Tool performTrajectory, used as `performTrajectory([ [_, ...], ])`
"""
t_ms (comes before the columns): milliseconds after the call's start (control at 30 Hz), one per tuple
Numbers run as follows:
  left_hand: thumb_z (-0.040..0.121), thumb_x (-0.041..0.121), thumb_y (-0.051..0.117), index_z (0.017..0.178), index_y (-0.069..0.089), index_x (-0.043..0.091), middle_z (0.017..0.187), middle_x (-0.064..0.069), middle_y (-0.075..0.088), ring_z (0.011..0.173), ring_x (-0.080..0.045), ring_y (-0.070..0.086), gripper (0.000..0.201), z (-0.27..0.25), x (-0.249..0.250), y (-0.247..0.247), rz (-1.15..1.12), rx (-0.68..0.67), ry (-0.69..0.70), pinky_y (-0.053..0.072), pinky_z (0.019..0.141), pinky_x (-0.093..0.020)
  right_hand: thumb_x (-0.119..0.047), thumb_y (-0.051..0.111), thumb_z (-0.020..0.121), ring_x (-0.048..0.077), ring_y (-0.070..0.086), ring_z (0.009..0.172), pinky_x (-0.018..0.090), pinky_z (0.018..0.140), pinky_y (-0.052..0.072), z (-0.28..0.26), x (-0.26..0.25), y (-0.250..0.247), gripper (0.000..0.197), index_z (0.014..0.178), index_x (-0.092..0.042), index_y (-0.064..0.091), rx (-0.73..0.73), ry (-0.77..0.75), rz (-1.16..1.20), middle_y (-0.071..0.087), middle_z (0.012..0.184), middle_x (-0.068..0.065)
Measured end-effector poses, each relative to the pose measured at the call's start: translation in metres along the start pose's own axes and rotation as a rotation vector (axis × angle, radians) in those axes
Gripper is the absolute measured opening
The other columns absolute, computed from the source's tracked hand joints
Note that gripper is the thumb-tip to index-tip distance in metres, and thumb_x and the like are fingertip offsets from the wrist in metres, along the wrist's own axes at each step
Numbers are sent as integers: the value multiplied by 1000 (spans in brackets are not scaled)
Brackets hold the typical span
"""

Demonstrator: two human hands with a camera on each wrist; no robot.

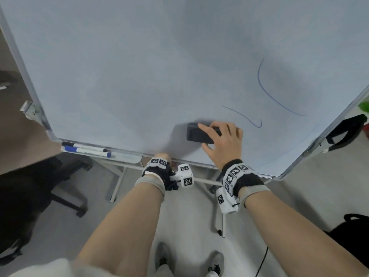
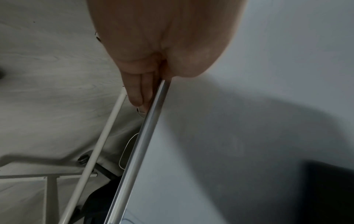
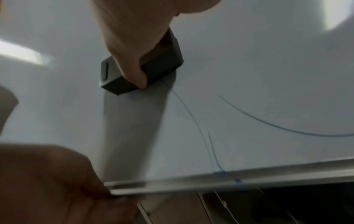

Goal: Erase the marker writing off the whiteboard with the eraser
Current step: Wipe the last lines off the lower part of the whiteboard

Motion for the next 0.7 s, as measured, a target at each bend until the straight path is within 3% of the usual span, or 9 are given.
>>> performTrajectory([
  [100,92,26,62,107,69,-3,101,-18,68,96,-32,62,34,-2,1,-2,30,-30,14,47,83,-32,-36,73,75,25,44,105,40,86,33,35,6,-31,58,131,-40,59,145,67,16,60,116,-3],
  [167,90,18,63,85,67,-1,82,-13,60,84,-27,52,20,-6,-1,-5,50,-47,8,39,75,-26,-39,73,76,24,43,105,39,86,33,61,-1,-43,58,132,-40,59,193,66,24,60,116,-3],
  [233,89,19,62,64,54,7,83,-13,63,80,-25,49,29,-7,-7,-6,69,-47,-1,39,74,-26,-40,77,71,24,43,102,38,84,31,72,-20,-36,60,129,-41,61,160,16,51,61,113,-3],
  [300,85,25,65,72,60,6,85,-13,68,76,-26,53,24,-13,-9,-12,72,4,23,46,75,-29,-37,82,67,24,44,100,38,82,30,60,-49,-11,62,125,-42,62,34,-107,50,61,111,-4],
  [400,82,30,67,70,54,12,63,-2,54,72,-26,54,25,-19,-11,-16,100,48,54,51,77,-31,-37,82,70,23,43,101,38,83,30,54,-56,-3,60,126,-42,62,-15,-127,17,61,113,-6],
  [533,83,26,66,71,52,13,74,-7,60,76,-29,58,22,-25,-10,-15,115,44,39,51,77,-32,-36,75,74,24,43,104,38,84,33,79,-30,-44,57,128,-43,60,201,-2,46,59,115,-6],
  [633,89,20,62,64,54,11,75,-8,61,80,-28,51,28,-17,-8,-8,56,-33,7,43,74,-30,-34,80,70,25,43,102,39,84,32,59,-23,-29,60,127,-41,61,126,-53,31,58,115,-4],
  [700,93,27,60,86,68,2,100,-16,68,87,-27,54,26,-11,-2,-5,48,-40,21,46,84,-32,-32,85,66,26,45,100,39,83,32,24,-16,-2,62,123,-39,62,-13,-65,16,58,114,-2],
])
Point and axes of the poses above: each hand's wrist, its own z-axis towards the middle knuckle, its own y-axis out of the palm, x = y × z, the point moved 8 cm from there along z, towards the middle knuckle
